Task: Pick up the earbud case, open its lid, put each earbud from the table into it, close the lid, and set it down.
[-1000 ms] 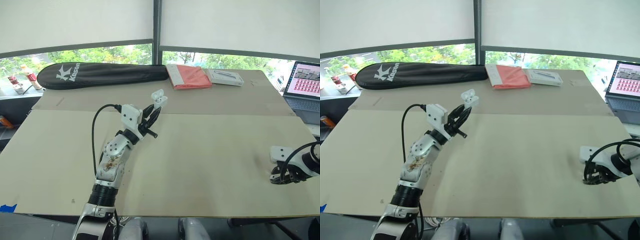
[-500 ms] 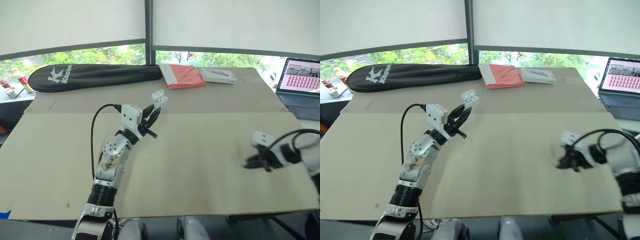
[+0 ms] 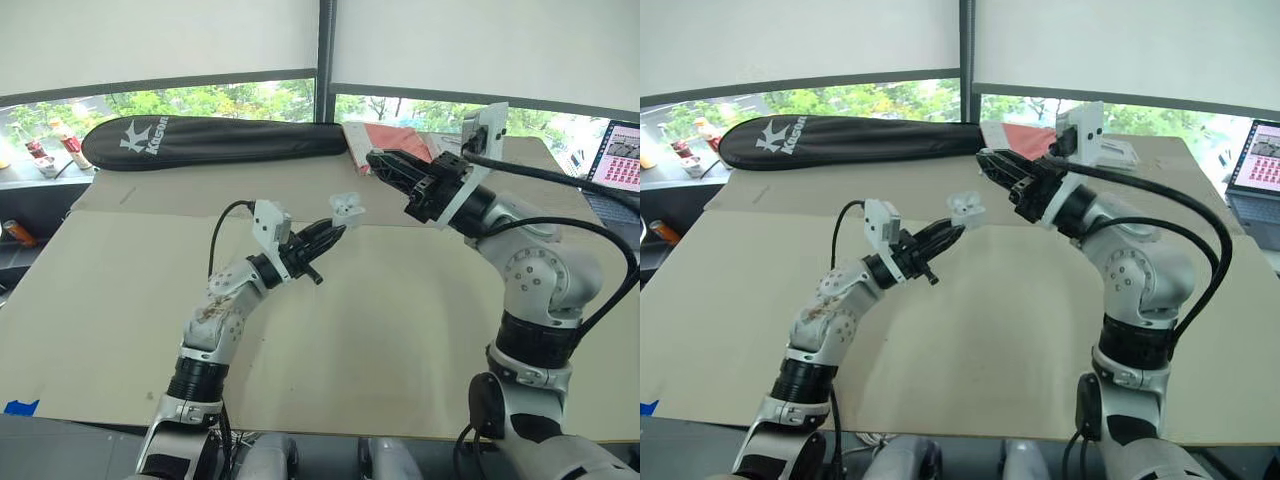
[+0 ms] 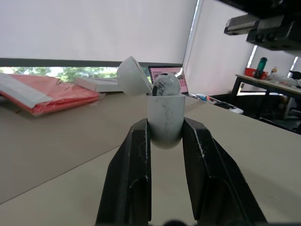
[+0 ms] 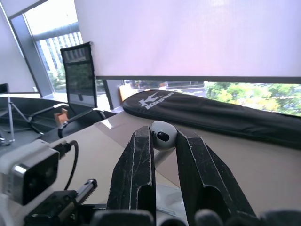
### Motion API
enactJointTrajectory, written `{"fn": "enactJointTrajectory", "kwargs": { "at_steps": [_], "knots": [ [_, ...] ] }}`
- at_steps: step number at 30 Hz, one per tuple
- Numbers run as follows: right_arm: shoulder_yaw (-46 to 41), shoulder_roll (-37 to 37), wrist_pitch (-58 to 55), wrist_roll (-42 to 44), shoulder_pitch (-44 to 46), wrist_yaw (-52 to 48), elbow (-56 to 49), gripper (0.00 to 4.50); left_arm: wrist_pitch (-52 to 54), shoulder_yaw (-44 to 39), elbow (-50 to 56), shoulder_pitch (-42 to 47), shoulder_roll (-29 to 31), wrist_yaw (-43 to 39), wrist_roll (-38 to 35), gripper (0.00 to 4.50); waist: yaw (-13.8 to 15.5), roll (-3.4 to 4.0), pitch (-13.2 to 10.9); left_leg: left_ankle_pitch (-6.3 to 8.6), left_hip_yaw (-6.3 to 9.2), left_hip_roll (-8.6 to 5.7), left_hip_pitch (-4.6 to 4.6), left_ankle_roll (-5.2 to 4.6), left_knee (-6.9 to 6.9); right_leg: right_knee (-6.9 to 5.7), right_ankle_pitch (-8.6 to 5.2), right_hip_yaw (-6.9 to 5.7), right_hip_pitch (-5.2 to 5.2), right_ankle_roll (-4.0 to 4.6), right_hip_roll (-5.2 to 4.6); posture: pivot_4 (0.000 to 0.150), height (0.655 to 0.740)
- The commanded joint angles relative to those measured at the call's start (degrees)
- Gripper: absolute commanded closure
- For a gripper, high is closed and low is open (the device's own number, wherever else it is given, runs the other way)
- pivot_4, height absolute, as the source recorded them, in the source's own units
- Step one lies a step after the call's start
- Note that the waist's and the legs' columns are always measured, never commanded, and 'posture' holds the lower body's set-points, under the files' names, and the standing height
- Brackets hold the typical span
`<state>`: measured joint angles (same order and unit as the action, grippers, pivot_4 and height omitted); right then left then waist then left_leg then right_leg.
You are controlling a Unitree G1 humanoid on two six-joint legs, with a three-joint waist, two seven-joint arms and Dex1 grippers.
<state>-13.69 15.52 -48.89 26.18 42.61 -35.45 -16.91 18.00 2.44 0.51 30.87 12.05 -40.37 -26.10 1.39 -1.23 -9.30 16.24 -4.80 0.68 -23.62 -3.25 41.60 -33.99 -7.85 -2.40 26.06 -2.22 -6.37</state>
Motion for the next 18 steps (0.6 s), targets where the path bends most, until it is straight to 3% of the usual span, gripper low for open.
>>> {"fn": "enactJointTrajectory", "kwargs": {
  "at_steps": [1,18],
  "knots": [
    [2.46,2.05,6.1,-1.91,-2.01,0.76,-1.5,4.2,0.44,0.12,1.69,2.21,-0.15,-1.86,-1.47,4.04,-0.49,0.0,0.0,0.01,0.01,0.0,0.01,-0.03,0.01,-0.02,0.01,0.0,0.0,-0.01,0.01,0.15,0.74],
    [9.71,8.68,14.39,-4.92,-9.13,0.37,-2.49,4.2,-0.27,0.64,1.75,2.68,-0.35,-4.73,-1.01,4.04,-1.59,-0.01,0.0,-0.12,0.03,0.11,0.35,0.17,-0.42,-0.01,-0.01,0.11,0.01,0.02,0.19,0.15,0.74]
  ]
}}
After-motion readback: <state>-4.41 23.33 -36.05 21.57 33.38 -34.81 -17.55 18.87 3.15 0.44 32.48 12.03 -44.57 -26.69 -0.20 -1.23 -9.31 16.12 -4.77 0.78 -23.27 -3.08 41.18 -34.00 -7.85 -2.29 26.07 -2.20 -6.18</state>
